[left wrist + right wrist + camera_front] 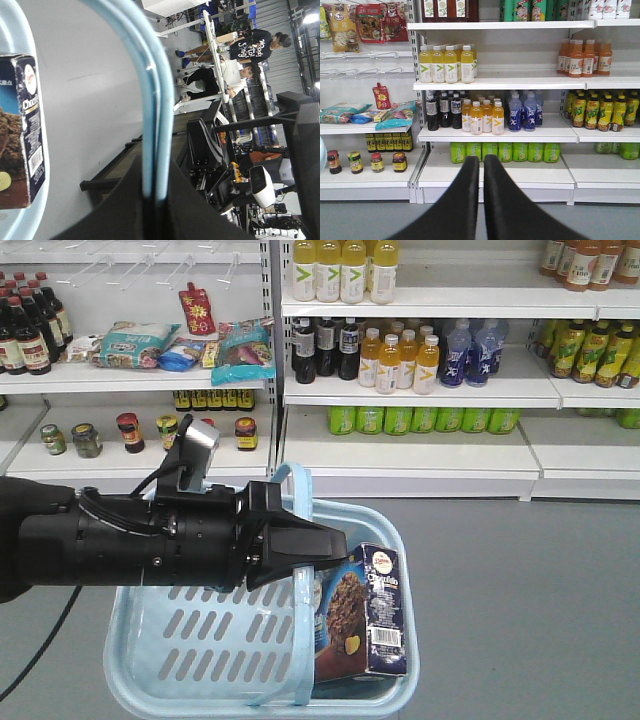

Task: Left arm holds basket, right arm returns cookies
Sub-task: 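Turn the base away from the shelves, keeping the basket held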

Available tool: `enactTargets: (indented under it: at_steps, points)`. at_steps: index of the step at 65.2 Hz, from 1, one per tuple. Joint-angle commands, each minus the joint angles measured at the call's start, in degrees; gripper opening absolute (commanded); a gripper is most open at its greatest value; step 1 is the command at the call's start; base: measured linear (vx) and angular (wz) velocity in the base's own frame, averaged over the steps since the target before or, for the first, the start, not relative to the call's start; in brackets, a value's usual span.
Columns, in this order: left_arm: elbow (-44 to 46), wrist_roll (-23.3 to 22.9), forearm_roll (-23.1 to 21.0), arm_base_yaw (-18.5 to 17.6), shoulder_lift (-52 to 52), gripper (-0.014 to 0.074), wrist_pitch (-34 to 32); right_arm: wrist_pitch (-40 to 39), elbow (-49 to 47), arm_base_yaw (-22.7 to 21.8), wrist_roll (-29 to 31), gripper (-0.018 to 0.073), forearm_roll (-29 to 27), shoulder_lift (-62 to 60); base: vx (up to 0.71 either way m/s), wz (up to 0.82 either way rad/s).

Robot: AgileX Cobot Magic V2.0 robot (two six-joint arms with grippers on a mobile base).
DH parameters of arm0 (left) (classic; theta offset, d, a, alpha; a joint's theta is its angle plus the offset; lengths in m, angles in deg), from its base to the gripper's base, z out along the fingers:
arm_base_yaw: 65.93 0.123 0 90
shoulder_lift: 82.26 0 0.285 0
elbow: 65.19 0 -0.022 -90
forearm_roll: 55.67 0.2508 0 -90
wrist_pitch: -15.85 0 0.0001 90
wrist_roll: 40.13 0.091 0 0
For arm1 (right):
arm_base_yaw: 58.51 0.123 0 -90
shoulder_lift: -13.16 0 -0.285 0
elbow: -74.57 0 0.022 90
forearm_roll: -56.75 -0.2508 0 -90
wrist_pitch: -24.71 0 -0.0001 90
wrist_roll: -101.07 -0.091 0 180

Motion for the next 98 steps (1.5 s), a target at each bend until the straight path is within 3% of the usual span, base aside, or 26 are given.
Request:
enactTargets:
  at_steps: [1, 49, 98]
  points:
    - [2.1, 0.8, -6.2, -0.4, 2.2, -0.0003, 3.2, -4.2, 1.0, -0.1, 0.6, -0.0011, 0.5, -0.7, 0.41, -0.04]
    - [2.1, 0.8, -6.2, -0.4, 2.2, -0.0003, 3.1, -4.2, 1.0, -0.1, 0.6, -0.0011, 0.5, -0.7, 0.36, -0.16]
    - [2.1, 0.8, -6.2, -0.4, 2.2, -0.0003, 3.0, -4.2, 1.0, -0.1, 0.6, -0.0011, 0.5, -0.7, 0.23, -0.78]
